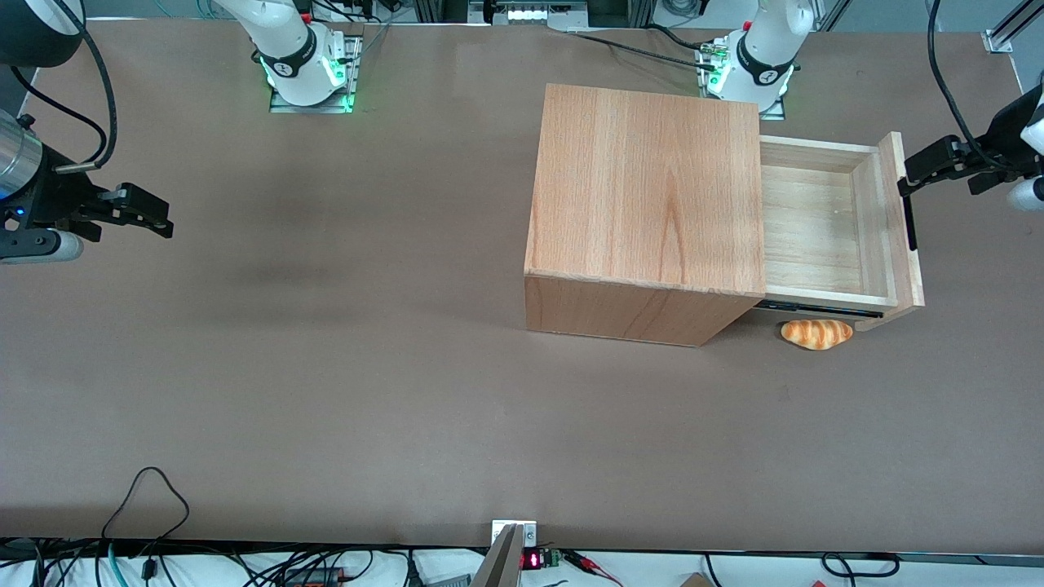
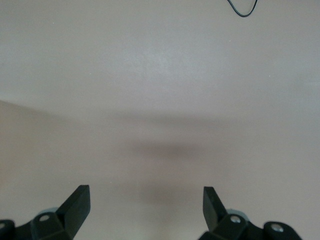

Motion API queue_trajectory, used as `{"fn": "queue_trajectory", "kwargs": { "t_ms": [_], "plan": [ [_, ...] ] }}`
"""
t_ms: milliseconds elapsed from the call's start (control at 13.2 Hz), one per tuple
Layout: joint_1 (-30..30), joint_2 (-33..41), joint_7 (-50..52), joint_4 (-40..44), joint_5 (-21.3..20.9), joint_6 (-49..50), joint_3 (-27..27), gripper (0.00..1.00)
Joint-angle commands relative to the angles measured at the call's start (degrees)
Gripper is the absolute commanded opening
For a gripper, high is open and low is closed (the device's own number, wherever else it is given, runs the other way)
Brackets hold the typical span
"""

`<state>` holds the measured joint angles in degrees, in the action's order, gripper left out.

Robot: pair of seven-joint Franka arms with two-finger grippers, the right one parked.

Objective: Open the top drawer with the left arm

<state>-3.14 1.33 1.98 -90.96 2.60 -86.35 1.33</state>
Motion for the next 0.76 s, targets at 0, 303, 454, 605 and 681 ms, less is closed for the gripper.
{"fn": "queue_trajectory", "kwargs": {
  "t_ms": [0,303,454,605,681],
  "plan": [
    [0.2,1.9,1.0,-2.1,-0.8,-1.2,0.5,1.00],
    [0.2,1.9,0.9,-2.0,-0.3,-1.5,0.4,1.00],
    [0.2,1.9,0.7,-2.0,-0.3,-1.5,0.4,1.00],
    [0.2,1.9,0.7,-2.0,-0.4,-1.5,0.4,1.00],
    [0.2,1.9,0.7,-1.9,-0.4,-1.5,0.4,1.00]
  ]
}}
